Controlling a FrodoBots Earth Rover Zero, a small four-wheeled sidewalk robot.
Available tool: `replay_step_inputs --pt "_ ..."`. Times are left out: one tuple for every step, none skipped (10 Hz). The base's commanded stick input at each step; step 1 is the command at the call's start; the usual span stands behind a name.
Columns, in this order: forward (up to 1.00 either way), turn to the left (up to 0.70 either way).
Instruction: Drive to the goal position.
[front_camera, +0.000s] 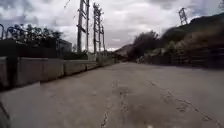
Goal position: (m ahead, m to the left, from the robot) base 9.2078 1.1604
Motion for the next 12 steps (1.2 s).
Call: replay_step_inputs --pt "0.70 0.00" --pt "0.70 0.00" --pt "0.70 0.00" --pt "0.70 0.00" --pt "0.70 0.00" --pt "0.70 0.00" --pt "0.70 0.00" --pt "0.70 0.00" --pt "0.70 0.00" --pt "0.70 0.00" --pt "0.70 0.00" --pt "0.70 0.00"
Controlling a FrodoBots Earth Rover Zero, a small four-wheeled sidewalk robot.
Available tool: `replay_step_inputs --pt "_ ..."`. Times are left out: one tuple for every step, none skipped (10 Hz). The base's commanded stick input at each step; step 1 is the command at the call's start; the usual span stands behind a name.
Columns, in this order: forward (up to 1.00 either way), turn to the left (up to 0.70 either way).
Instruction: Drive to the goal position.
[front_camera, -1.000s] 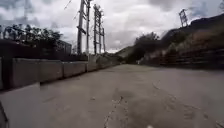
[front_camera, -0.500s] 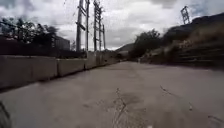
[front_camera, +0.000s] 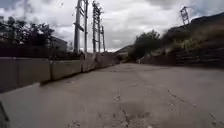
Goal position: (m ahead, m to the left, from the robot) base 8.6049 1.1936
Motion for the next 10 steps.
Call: replay_step_inputs --pt "0.70 0.00" --pt "0.70 0.00" --pt "0.70 0.00" --pt "0.70 0.00" --pt "0.70 0.00" --pt "0.70 0.00" --pt "0.70 0.00" --pt "0.70 0.00" --pt "0.70 0.00" --pt "0.70 0.00"
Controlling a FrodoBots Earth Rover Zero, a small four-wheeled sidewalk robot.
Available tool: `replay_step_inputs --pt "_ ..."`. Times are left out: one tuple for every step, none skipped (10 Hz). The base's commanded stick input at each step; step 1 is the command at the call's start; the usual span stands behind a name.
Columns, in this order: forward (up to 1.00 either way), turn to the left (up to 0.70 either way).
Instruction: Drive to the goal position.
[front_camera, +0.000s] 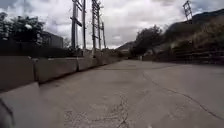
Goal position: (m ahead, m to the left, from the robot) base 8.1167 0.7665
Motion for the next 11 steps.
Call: replay_step_inputs --pt "0.70 0.00" --pt "0.70 0.00" --pt "0.70 0.00" --pt "0.70 0.00" --pt "0.70 0.00" --pt "0.70 0.00" --pt "0.70 0.00" --pt "0.70 0.00" --pt "0.70 0.00" --pt "0.70 0.00" --pt "0.70 0.00"
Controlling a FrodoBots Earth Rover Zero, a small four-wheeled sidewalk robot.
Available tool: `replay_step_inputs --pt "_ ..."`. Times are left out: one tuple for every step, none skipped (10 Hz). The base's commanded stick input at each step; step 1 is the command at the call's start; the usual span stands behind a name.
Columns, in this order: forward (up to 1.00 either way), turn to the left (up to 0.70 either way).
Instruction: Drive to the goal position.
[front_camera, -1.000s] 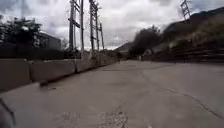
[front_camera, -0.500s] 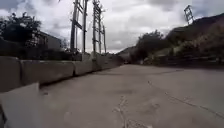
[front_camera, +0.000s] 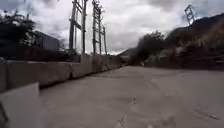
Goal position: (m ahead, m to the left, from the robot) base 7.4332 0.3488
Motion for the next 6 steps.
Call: replay_step_inputs --pt "0.70 0.00" --pt "0.70 0.00" --pt "0.70 0.00" --pt "0.70 0.00" --pt "0.70 0.00" --pt "0.70 0.00"
